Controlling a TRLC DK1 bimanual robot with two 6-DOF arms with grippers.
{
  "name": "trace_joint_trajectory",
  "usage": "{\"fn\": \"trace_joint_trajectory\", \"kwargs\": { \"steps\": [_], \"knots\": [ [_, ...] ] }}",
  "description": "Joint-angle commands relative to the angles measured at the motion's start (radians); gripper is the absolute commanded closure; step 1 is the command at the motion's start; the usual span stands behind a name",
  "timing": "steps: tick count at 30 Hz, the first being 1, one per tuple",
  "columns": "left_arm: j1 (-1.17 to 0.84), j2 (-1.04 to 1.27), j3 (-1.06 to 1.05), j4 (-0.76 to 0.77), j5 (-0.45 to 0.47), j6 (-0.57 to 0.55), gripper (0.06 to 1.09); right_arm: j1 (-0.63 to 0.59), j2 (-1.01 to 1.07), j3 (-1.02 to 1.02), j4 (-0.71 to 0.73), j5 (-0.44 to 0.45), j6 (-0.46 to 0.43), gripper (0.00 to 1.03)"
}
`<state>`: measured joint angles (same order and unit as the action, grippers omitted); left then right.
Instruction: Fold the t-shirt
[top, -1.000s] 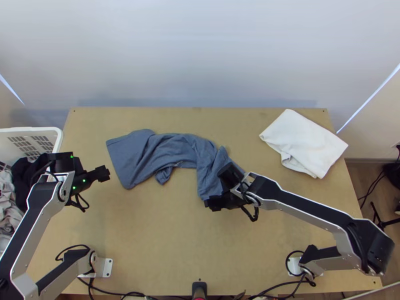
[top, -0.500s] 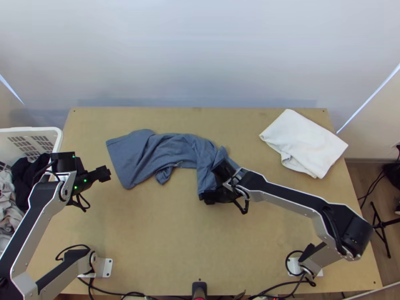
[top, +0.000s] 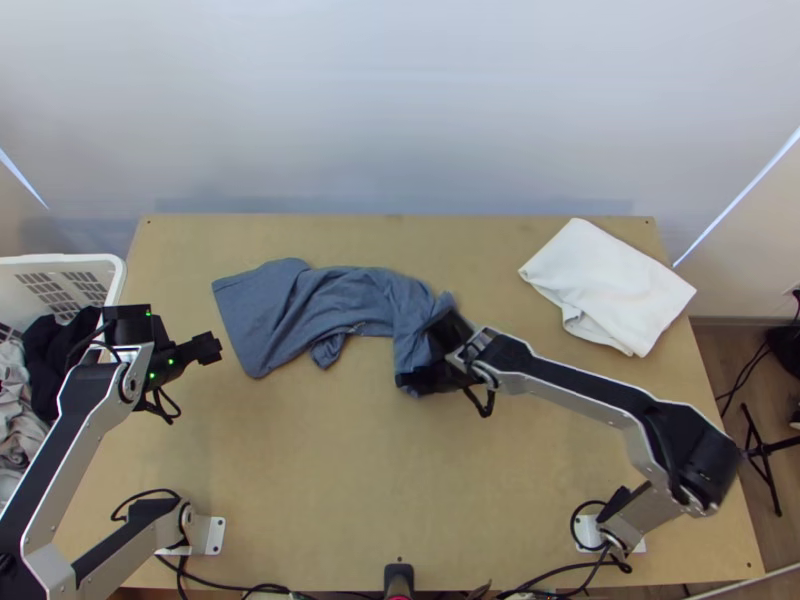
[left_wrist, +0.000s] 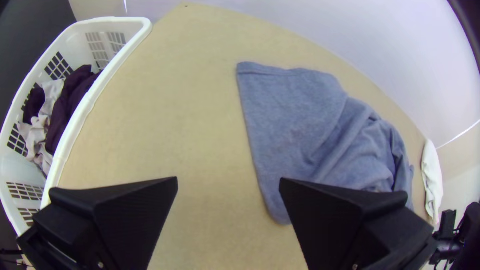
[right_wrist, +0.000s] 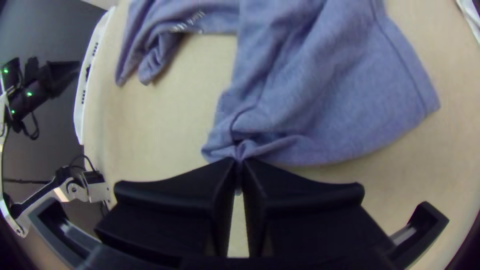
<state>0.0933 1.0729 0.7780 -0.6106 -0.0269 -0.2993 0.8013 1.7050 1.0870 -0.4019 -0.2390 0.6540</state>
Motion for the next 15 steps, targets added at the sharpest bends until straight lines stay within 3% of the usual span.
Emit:
{"fn": "trace_joint_trajectory", "kwargs": {
  "steps": [1,8,15],
  "knots": [
    [0.0,0.001,-0.005,0.005,-0.001,0.0,0.1,-0.086,-0.136,0.148,0.023,0.041,-0.019,1.0],
    [-0.007,0.002,-0.005,0.028,0.001,-0.015,0.1,-0.217,-0.2,0.484,0.025,0.104,-0.067,1.0],
    [-0.01,-0.004,0.003,0.037,-0.001,-0.012,0.1,-0.226,-0.262,0.608,0.051,0.118,-0.194,1.0]
  ]
}}
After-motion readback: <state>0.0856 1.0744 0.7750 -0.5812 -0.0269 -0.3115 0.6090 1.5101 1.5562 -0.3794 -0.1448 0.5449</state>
